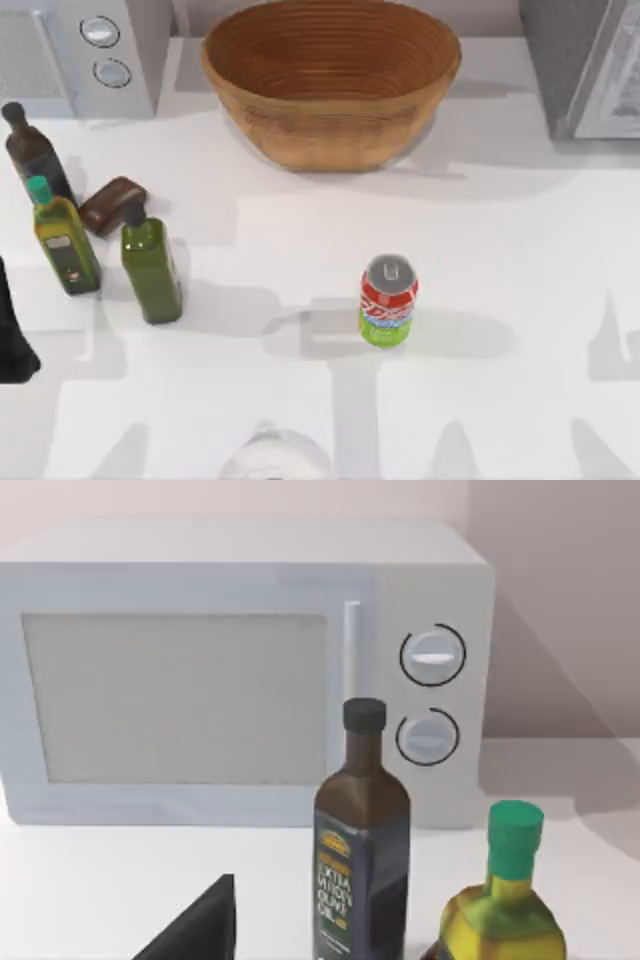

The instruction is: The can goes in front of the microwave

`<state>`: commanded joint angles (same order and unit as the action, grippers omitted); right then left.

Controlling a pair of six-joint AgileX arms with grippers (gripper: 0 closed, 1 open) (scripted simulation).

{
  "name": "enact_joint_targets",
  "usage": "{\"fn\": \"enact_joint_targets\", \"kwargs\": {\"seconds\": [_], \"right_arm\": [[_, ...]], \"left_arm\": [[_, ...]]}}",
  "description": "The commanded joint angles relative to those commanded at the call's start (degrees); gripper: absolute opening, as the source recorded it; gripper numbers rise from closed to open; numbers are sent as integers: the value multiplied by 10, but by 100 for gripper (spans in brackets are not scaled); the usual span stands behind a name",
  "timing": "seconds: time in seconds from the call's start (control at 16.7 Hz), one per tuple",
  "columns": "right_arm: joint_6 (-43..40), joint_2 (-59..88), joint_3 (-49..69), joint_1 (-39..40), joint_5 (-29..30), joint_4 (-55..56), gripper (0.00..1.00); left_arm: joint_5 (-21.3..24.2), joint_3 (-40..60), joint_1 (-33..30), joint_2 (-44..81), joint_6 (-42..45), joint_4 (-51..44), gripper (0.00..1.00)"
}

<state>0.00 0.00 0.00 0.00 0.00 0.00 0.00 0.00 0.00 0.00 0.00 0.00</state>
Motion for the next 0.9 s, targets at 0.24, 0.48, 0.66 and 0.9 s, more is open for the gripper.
{"fn": "enact_joint_targets", "kwargs": {"seconds": [0.24, 0.48, 0.66, 0.9], "right_arm": [[0, 0, 0, 0, 0, 0, 100], [0, 0, 0, 0, 0, 0, 100], [0, 0, 0, 0, 0, 0, 100], [0, 0, 0, 0, 0, 0, 100]], "left_arm": [[0, 15, -6, 17, -1, -10, 100], [-1, 107, -41, 116, -5, -70, 100], [-3, 220, -83, 240, -9, -146, 100], [-7, 407, -154, 447, -13, -274, 100]]}}
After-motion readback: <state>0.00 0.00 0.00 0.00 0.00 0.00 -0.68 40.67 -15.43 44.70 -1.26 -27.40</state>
